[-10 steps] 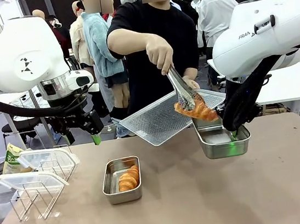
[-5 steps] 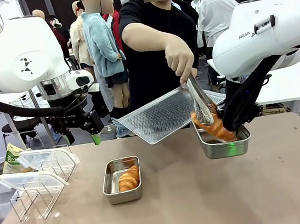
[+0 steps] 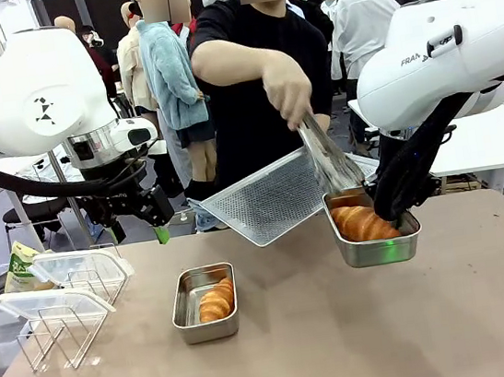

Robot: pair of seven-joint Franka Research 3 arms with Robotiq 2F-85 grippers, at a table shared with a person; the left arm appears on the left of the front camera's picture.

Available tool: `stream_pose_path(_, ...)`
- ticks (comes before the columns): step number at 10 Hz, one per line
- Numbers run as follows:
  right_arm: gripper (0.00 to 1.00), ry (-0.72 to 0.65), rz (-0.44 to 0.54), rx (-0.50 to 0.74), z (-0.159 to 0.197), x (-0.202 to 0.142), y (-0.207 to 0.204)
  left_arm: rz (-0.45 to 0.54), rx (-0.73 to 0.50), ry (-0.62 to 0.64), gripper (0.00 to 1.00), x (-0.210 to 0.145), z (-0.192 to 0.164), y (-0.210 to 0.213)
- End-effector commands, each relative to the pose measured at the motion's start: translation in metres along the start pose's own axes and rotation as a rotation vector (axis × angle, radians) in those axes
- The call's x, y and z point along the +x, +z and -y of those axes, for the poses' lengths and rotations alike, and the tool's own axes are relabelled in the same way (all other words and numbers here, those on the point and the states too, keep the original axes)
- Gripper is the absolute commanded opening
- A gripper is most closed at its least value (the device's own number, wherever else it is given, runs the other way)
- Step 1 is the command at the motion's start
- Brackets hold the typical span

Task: Place the bread in airtight containers.
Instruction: Once an object is inside an Airtight Container , place the container in the center of the table.

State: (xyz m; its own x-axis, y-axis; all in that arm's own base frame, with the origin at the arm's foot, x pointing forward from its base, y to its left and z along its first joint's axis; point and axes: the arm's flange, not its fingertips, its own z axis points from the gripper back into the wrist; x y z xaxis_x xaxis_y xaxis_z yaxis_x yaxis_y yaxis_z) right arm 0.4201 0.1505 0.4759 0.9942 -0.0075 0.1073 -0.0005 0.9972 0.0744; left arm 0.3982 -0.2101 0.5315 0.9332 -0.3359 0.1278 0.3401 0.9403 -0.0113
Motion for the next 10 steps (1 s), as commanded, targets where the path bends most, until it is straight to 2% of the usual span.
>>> stream_pose_path(1,0.0,-0.002,0.004,0.003,0.0002,0.0,0.0013,-0.006,0.01,0.008,1.0,-0.0002,-0.0004,0.0015)
stream_pose_path(10,0.0,-0.002,0.004,0.003,0.0002,0.0,0.0013,-0.006,0.01,0.008,1.0,-0.0002,-0.0004,0.0015)
